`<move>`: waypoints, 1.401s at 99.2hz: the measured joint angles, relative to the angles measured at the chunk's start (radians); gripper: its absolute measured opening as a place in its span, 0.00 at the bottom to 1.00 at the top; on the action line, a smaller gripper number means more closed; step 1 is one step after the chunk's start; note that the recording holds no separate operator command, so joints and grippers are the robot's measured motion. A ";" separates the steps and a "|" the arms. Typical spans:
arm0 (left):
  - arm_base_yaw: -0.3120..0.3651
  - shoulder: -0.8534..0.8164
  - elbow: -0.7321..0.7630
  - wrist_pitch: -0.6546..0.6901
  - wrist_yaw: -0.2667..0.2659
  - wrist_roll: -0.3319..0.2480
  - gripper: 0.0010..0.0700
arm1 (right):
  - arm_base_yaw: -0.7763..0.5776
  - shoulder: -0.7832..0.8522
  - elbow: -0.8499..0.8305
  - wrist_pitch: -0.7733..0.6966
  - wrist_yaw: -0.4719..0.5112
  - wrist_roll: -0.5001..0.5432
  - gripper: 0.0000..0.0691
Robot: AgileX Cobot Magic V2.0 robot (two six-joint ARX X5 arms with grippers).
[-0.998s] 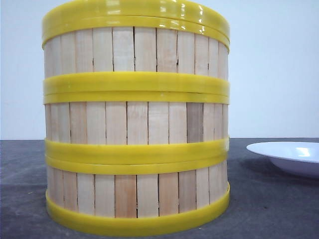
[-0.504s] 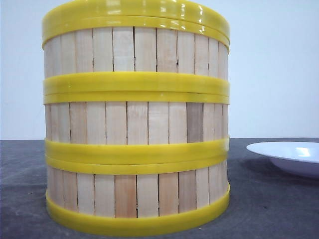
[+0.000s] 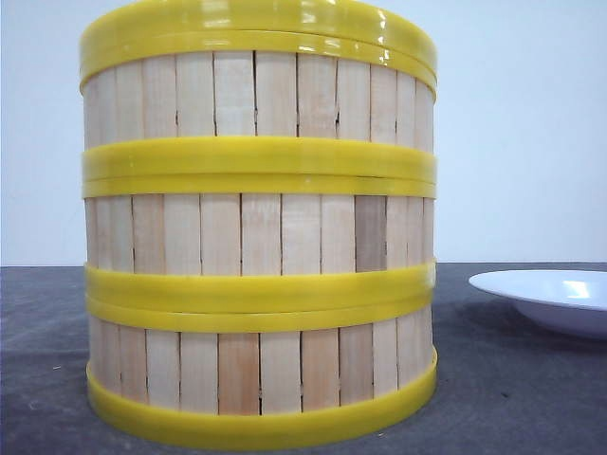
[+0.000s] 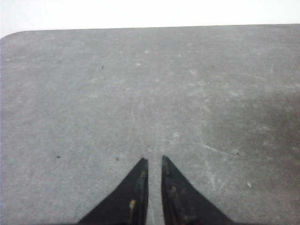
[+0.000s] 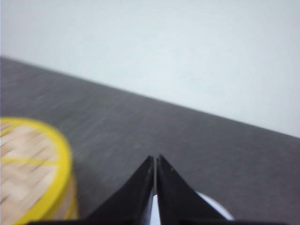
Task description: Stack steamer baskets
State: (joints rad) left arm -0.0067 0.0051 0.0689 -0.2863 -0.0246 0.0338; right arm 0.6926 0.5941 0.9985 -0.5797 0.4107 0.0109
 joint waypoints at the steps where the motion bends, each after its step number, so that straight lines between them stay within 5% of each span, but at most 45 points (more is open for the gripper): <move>1: 0.000 0.000 0.000 0.000 0.000 0.000 0.02 | -0.015 0.000 -0.001 0.004 -0.010 -0.004 0.01; 18: 0.000 0.000 0.000 0.000 0.000 0.000 0.02 | -0.285 -0.022 -0.035 0.032 -0.197 -0.053 0.01; 50: 0.000 0.000 0.000 0.000 0.000 0.000 0.02 | -0.591 -0.144 -0.264 0.193 -0.312 -0.067 0.01; 89: 0.000 0.000 0.000 0.000 0.000 0.000 0.02 | -0.667 -0.433 -0.714 0.355 -0.362 -0.067 0.01; 139: 0.000 0.000 0.000 0.000 0.000 0.000 0.02 | -0.690 -0.590 -0.984 0.467 -0.362 -0.055 0.01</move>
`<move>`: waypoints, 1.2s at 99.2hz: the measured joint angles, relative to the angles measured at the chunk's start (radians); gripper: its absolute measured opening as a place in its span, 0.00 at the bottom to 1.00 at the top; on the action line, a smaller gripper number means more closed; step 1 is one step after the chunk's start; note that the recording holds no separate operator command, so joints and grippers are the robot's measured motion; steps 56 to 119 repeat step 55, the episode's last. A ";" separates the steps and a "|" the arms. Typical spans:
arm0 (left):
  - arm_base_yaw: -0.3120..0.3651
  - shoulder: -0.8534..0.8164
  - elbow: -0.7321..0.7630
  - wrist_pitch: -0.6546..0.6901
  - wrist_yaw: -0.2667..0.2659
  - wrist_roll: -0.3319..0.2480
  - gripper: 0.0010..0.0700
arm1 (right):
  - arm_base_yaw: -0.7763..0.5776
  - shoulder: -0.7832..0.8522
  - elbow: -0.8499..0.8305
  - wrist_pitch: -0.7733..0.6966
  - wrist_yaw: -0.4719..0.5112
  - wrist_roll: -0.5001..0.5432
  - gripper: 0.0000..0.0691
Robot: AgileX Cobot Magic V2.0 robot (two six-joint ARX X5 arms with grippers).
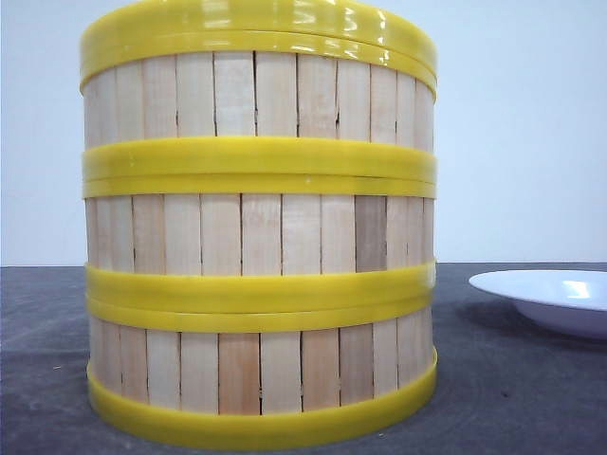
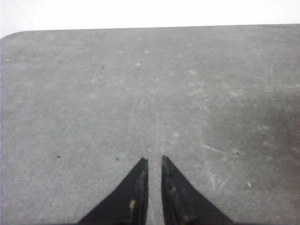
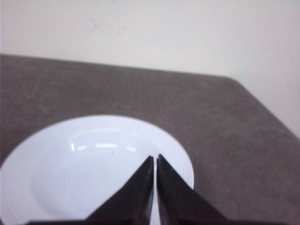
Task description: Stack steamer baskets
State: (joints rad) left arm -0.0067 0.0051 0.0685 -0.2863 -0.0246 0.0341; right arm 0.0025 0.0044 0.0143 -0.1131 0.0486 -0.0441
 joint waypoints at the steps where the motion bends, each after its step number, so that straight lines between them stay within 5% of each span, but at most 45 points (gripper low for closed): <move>1: 0.000 0.000 0.000 0.000 0.000 0.000 0.02 | 0.000 0.000 0.000 -0.008 0.000 0.002 0.01; 119: 0.000 0.000 0.000 0.000 0.000 0.000 0.02 | -0.004 0.000 0.000 -0.024 0.003 0.052 0.01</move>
